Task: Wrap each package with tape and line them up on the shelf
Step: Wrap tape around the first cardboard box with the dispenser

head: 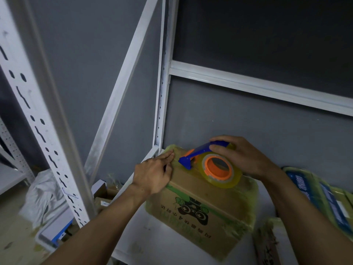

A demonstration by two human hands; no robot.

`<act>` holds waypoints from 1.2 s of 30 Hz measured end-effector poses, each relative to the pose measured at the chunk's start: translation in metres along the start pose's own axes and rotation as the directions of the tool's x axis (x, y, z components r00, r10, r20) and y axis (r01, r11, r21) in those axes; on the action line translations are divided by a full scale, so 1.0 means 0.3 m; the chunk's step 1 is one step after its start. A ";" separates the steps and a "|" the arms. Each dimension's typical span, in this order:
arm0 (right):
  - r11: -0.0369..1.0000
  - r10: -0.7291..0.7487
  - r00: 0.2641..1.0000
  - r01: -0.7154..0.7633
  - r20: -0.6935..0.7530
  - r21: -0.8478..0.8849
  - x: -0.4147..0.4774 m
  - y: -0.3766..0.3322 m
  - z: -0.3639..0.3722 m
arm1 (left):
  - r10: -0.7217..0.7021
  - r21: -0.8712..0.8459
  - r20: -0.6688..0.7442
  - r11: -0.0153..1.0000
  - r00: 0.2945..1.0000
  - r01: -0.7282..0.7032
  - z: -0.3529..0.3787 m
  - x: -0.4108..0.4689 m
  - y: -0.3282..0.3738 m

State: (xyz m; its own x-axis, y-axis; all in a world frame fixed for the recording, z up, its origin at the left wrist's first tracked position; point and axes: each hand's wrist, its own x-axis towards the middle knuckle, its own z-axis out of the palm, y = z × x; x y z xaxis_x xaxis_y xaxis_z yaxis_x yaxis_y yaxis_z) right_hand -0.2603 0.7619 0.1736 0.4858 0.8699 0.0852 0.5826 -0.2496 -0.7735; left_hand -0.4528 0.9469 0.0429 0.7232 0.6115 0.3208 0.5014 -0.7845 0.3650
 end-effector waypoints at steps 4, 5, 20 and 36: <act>0.999 -0.004 1.000 0.004 0.003 -0.042 -0.014 -0.003 0.001 | 0.001 -0.006 -0.004 1.000 1.000 -0.001 -0.003 -0.005 -0.006; 0.999 -0.003 1.000 0.003 -0.001 -0.053 -0.016 -0.006 0.000 | 0.001 -0.006 -0.004 1.000 1.000 -0.001 -0.003 -0.005 -0.007; 0.995 0.041 0.999 -0.037 0.035 -0.095 -0.011 0.017 0.013 | 0.112 0.066 0.145 0.990 0.983 -0.122 -0.022 0.014 -0.028; 0.998 0.037 0.990 -0.043 -0.139 -0.038 -0.094 0.068 0.047 | 0.154 0.161 0.110 0.972 0.982 -0.171 0.005 -0.009 0.045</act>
State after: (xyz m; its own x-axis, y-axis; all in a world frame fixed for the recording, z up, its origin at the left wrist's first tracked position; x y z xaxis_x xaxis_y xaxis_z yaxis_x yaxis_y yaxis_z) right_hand -0.2714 0.7383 0.1467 0.5930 0.7924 0.1432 0.5859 -0.3025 -0.7518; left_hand -0.4471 0.9345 0.0457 0.8396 0.4682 0.2755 0.4405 -0.8835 0.1590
